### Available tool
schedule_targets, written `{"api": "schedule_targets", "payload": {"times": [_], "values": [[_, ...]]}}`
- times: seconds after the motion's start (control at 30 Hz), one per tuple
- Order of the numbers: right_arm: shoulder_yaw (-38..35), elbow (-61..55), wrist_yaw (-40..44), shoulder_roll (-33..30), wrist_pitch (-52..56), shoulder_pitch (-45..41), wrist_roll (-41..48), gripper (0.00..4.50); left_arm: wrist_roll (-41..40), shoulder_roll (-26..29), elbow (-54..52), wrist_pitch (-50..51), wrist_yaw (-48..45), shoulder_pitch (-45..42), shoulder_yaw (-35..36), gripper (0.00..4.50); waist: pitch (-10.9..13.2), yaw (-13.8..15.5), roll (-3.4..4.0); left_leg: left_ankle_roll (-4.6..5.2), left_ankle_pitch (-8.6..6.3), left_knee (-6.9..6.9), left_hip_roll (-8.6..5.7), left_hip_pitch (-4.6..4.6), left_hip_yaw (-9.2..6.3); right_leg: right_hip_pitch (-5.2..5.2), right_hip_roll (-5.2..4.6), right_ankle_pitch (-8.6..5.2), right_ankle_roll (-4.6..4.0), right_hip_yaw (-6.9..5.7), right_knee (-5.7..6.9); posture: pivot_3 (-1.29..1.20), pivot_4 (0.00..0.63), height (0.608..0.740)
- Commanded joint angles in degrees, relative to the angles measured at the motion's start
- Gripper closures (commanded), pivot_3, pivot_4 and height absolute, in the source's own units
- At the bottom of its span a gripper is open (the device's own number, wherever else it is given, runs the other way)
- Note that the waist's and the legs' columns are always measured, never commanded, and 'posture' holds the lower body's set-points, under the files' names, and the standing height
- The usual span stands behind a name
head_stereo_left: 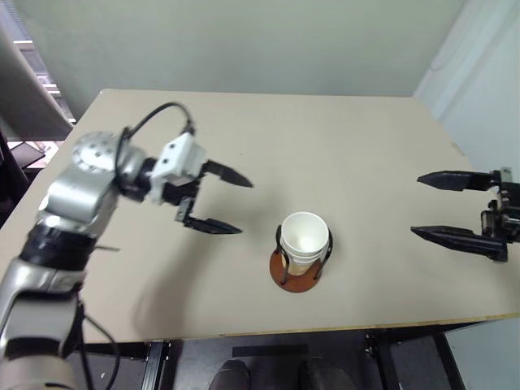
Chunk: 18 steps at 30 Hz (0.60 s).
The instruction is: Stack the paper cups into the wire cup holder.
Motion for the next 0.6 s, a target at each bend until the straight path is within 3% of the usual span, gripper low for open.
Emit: {"api": "schedule_targets", "payload": {"times": [0.03,0.27,0.6], "values": [[2.41,4.64,2.64,-0.28,-3.20,-0.99,-3.29,0.00,-3.81,3.28,-4.67,5.70,2.73,7.16,9.08,0.05,0.00,0.03,0.00,0.00,0.00,-0.01,0.01,0.01,-0.01,0.00,-0.02,0.00,0.00,0.03,0.01,0.00,0.150,0.740],[6.89,13.33,7.46,-0.34,-7.54,-3.60,-7.95,0.00,-6.44,6.87,-11.56,11.74,5.32,25.30,23.32,0.05,0.00,0.30,0.00,0.00,0.01,-0.06,-0.02,0.01,0.00,-0.05,-0.04,-0.04,-0.12,0.08,0.06,0.00,0.150,0.740],[9.39,21.80,11.64,1.52,-8.54,-9.49,-8.82,0.00,-10.32,5.25,-13.71,17.12,8.77,31.91,34.11,0.05,-0.02,0.19,0.03,-0.02,0.00,-0.09,-0.08,0.15,0.11,-0.10,-0.03,-0.17,-0.58,0.12,0.37,0.00,0.150,0.740]]}}
